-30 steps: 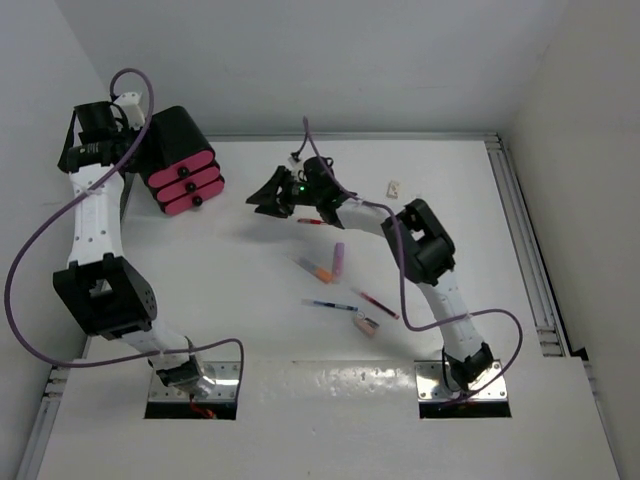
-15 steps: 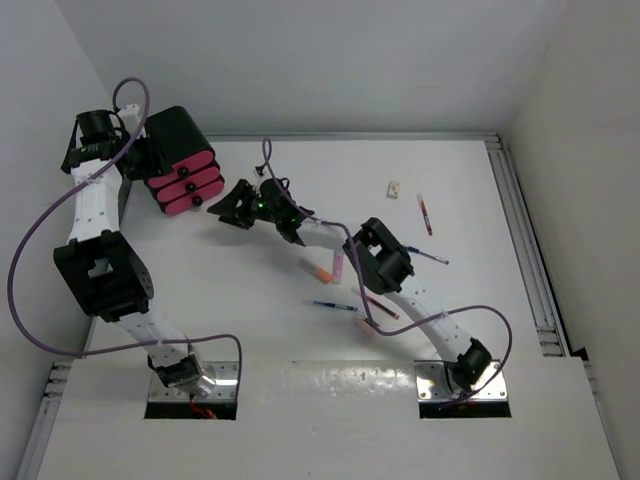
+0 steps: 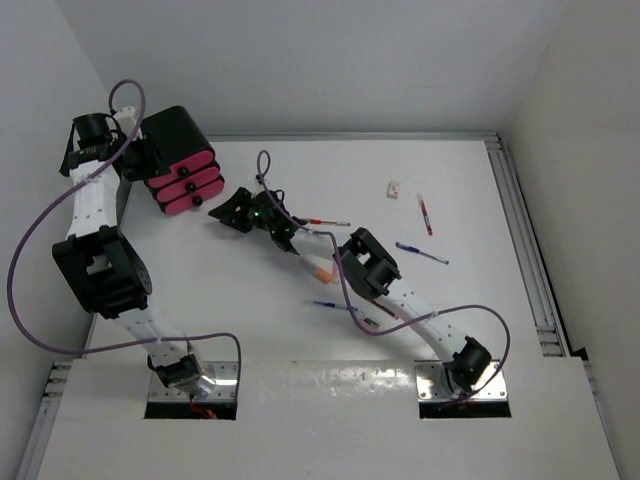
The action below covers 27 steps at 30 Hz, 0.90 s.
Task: Sort the stationery into containers
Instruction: Open the drawer
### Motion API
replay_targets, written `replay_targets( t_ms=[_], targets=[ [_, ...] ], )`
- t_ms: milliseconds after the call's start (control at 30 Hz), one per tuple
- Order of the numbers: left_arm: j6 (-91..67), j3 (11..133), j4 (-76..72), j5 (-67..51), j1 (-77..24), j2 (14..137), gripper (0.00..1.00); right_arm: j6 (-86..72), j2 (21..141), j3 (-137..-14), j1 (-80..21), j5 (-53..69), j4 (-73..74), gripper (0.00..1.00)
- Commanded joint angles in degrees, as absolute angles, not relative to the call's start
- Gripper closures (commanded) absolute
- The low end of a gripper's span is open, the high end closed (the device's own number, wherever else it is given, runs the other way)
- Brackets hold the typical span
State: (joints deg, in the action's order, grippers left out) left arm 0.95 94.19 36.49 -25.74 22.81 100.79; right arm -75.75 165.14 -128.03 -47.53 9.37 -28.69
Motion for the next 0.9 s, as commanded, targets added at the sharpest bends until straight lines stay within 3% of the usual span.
replay_targets(
  t_ms=[0, 200, 467, 733, 867],
  targets=[
    [0.44, 93.08, 33.66, -26.38, 22.94, 100.72, 0.54, -71.99, 166.81, -131.22, -48.34, 7.56, -34.71, 0.45],
    [0.62, 91.23, 32.61, -25.14, 22.94, 100.02, 0.54, -67.77, 168.31, -131.05, -48.95, 5.63, -38.58, 0.48],
    [-2.11, 90.09, 31.64, -23.91, 22.41, 99.67, 0.54, -57.49, 167.25, -126.55, -50.89, -5.80, -44.04, 0.51],
    [-2.90, 87.54, 30.32, -22.94, 22.06, 99.32, 0.53, -58.27, 169.89, -131.75, -51.24, -8.60, -40.96, 0.49],
    [-0.80, 88.06, 31.72, -24.08, 21.36, 99.06, 0.52, -60.99, 167.36, -126.94, -50.45, -5.55, -44.72, 0.48]
  ],
)
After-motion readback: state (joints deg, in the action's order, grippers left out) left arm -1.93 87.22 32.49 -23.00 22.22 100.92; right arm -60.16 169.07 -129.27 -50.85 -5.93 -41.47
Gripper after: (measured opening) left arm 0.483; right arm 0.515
